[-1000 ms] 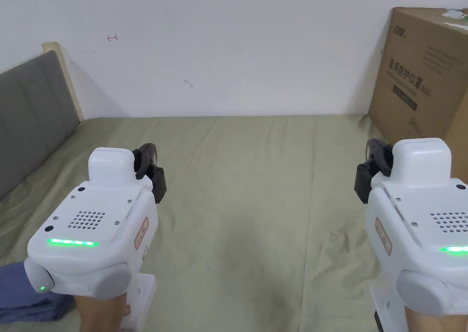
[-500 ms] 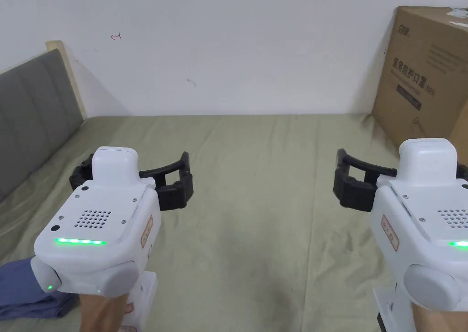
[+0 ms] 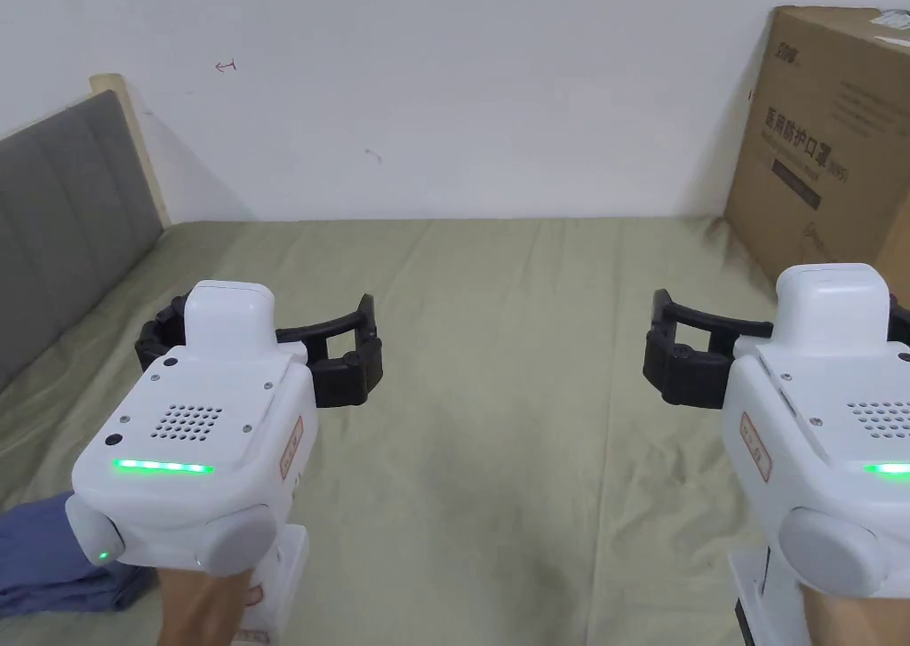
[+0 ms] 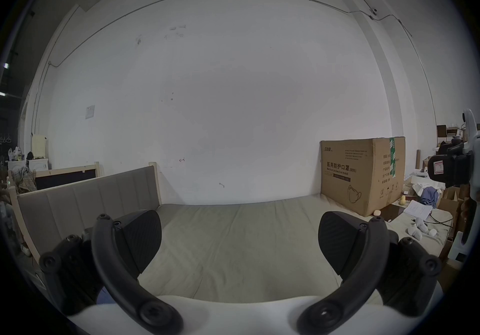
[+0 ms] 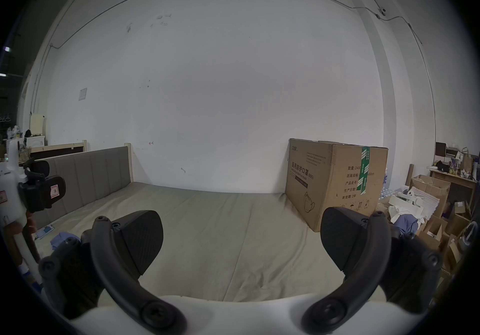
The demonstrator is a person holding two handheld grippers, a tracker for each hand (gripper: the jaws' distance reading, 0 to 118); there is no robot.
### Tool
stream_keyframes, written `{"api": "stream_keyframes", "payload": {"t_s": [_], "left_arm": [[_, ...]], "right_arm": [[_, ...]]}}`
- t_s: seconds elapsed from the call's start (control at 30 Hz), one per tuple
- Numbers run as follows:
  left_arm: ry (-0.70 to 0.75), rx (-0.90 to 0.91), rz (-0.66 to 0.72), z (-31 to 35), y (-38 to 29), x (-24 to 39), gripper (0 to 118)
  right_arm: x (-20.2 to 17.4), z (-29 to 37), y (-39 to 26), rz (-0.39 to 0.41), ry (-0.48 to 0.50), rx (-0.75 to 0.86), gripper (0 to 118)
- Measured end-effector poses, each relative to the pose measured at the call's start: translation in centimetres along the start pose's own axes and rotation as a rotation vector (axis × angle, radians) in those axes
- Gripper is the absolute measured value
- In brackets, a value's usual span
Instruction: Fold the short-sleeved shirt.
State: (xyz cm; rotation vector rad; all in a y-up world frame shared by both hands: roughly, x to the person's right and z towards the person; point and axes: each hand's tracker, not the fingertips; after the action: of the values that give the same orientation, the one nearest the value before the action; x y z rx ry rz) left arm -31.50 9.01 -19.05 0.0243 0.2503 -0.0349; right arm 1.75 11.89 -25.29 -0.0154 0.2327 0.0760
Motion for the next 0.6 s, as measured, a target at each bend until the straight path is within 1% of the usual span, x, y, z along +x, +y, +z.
{"api": "stream_keyframes", "payload": {"t_s": [0.27,0.47,0.6], "left_arm": [[0.004,0.009,0.003,0.01,0.19,-0.1,118],[0.002,0.013,-0.005,-0.01,0.4,-0.13,118],[0.002,0.018,-0.009,0.06,0.67,-0.16,118]], "right_arm": [[-0.26,-0.17,0.24,0.011,-0.006,-0.001,118],[-0.34,-0.25,0.41,-0.005,0.002,0.003,118],[-0.47,-0.3,0.53,-0.002,0.002,0.007,118]]}}
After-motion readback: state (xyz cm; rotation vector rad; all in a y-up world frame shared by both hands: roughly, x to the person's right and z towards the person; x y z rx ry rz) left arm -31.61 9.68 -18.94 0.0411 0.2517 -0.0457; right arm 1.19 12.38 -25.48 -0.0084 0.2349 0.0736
